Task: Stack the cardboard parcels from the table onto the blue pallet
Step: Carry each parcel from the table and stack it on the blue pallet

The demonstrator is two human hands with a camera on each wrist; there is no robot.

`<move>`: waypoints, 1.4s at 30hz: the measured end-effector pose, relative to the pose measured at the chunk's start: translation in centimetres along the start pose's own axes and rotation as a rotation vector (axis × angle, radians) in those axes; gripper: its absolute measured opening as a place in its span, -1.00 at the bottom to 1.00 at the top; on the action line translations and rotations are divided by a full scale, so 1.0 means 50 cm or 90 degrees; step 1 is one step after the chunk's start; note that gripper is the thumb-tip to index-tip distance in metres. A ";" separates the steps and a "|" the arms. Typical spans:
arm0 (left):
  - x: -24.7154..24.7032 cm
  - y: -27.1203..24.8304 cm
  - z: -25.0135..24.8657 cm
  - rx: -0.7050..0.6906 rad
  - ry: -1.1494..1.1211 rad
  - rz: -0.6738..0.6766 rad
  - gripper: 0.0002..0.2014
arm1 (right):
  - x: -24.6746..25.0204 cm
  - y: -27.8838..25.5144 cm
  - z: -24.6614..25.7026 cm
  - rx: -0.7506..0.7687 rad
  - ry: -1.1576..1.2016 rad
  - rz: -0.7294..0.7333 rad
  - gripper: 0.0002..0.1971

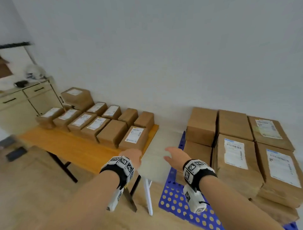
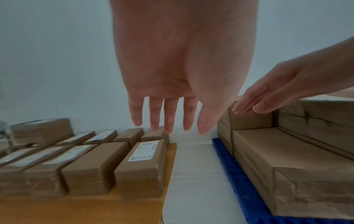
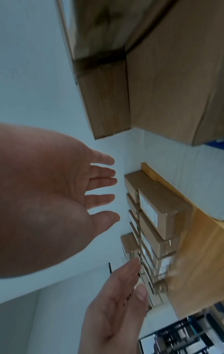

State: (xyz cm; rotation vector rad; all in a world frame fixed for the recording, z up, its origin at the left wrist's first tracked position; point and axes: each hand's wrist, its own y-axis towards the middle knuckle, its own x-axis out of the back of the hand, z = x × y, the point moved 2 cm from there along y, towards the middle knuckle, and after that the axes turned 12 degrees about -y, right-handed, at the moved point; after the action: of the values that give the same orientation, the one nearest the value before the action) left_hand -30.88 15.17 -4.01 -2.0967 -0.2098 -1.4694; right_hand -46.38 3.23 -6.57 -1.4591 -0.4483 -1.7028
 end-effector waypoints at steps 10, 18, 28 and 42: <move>0.053 0.000 0.235 0.044 -0.094 -0.042 -0.57 | -0.024 0.121 0.237 0.049 -0.068 0.007 -0.61; 0.126 0.034 0.492 0.048 -0.107 -0.031 -0.57 | -0.031 0.279 0.468 0.015 -0.095 0.019 -0.75; 0.253 0.075 0.798 0.069 -0.106 -0.064 -0.57 | -0.042 0.450 0.699 0.003 -0.118 0.007 -0.61; 0.359 0.257 1.086 0.089 -0.119 -0.098 -0.53 | -0.060 0.777 0.911 0.038 -0.056 -0.017 -0.67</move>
State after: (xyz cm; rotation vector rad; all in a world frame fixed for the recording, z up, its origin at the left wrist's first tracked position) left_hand 25.84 29.86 -5.32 -2.1426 -0.5401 -1.3013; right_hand 12.54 14.20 -6.73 -1.4945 -0.5646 -1.6372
